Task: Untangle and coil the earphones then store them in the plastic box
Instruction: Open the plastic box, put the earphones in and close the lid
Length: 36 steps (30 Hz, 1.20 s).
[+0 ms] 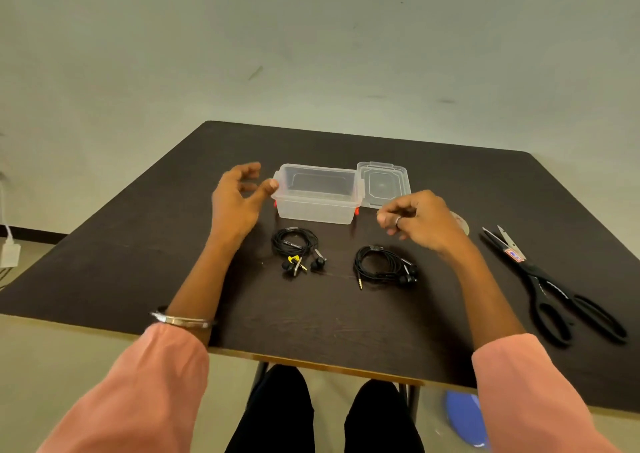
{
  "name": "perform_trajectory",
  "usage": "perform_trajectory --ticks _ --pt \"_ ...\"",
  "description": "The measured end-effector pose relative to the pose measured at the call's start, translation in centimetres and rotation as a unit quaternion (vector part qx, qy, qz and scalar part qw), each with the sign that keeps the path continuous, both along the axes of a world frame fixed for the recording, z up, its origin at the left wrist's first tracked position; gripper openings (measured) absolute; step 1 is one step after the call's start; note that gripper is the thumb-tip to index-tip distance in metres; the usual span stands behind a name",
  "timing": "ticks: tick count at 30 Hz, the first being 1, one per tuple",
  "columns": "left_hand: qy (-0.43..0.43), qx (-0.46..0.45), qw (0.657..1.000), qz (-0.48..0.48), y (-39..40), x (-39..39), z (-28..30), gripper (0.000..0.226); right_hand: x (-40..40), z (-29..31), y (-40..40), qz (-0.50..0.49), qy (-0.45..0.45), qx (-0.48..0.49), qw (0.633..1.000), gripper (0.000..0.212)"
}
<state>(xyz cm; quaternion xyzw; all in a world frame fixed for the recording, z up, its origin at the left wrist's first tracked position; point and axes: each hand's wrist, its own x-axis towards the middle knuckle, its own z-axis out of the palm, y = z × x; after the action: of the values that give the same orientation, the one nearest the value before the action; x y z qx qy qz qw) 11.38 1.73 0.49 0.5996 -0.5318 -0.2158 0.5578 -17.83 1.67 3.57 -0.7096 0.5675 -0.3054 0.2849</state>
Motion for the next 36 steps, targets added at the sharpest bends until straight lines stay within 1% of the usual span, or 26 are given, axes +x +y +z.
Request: perform_trajectory --ticks 1,2,3,5,7,8,11,16,19,21,24,28,31,33,36 --pt "-0.018 -0.035 0.998 0.042 0.6 -0.2 0.1 0.036 0.0 0.1 0.4 0.034 0.043 0.010 0.998 0.008" --pt "-0.049 -0.056 0.996 0.052 1.2 -0.3 0.3 0.022 0.1 0.2 0.7 0.064 0.093 0.017 0.993 0.008" --pt "-0.094 -0.054 0.994 0.032 1.6 -0.5 0.5 0.013 0.2 0.2 0.9 0.087 0.134 0.023 0.987 0.012" --pt "-0.212 0.011 0.977 -0.033 2.3 -1.2 0.7 0.009 0.5 0.2 1.2 0.106 0.180 0.036 0.977 0.018" --pt "-0.314 0.089 0.944 -0.051 2.5 -2.0 0.8 0.013 0.9 0.3 1.5 0.112 0.212 0.035 0.970 0.021" --pt "-0.345 0.116 0.930 -0.049 2.6 -2.5 0.8 0.015 1.2 0.3 1.6 0.112 0.229 0.030 0.966 0.022" --pt "-0.379 0.161 0.909 -0.056 2.8 -3.4 1.0 0.019 1.7 0.1 1.8 0.098 0.268 0.008 0.958 0.023" --pt "-0.399 0.160 0.902 -0.042 3.1 -3.6 1.8 0.017 1.9 0.6 2.3 0.089 0.255 -0.004 0.963 0.014" --pt "-0.394 0.175 0.900 -0.070 2.8 -3.1 2.6 0.015 1.9 2.2 2.7 0.097 0.217 -0.010 0.971 0.010" --pt "-0.375 0.182 0.904 -0.095 2.5 -2.6 3.5 0.012 1.9 3.6 2.9 0.107 0.194 -0.013 0.975 0.010" --pt "-0.310 0.167 0.929 -0.113 2.3 -1.9 5.8 0.010 2.0 5.6 2.8 0.103 0.148 -0.042 0.983 0.013" --pt "-0.196 0.121 0.968 -0.096 1.6 -1.3 9.3 0.012 2.5 7.7 1.7 0.071 0.096 -0.096 0.988 0.015" --pt "-0.121 0.090 0.986 -0.078 0.5 -1.5 11.2 0.014 2.9 8.5 0.6 0.030 0.070 -0.134 0.988 0.016" --pt "-0.097 0.080 0.991 -0.054 -0.7 -2.0 12.2 0.017 3.1 8.6 -0.2 -0.004 0.043 -0.153 0.987 0.016" --pt "-0.082 0.089 0.992 -0.031 -2.7 -3.1 12.6 0.021 3.3 8.1 -1.2 -0.056 -0.010 -0.185 0.981 0.013"
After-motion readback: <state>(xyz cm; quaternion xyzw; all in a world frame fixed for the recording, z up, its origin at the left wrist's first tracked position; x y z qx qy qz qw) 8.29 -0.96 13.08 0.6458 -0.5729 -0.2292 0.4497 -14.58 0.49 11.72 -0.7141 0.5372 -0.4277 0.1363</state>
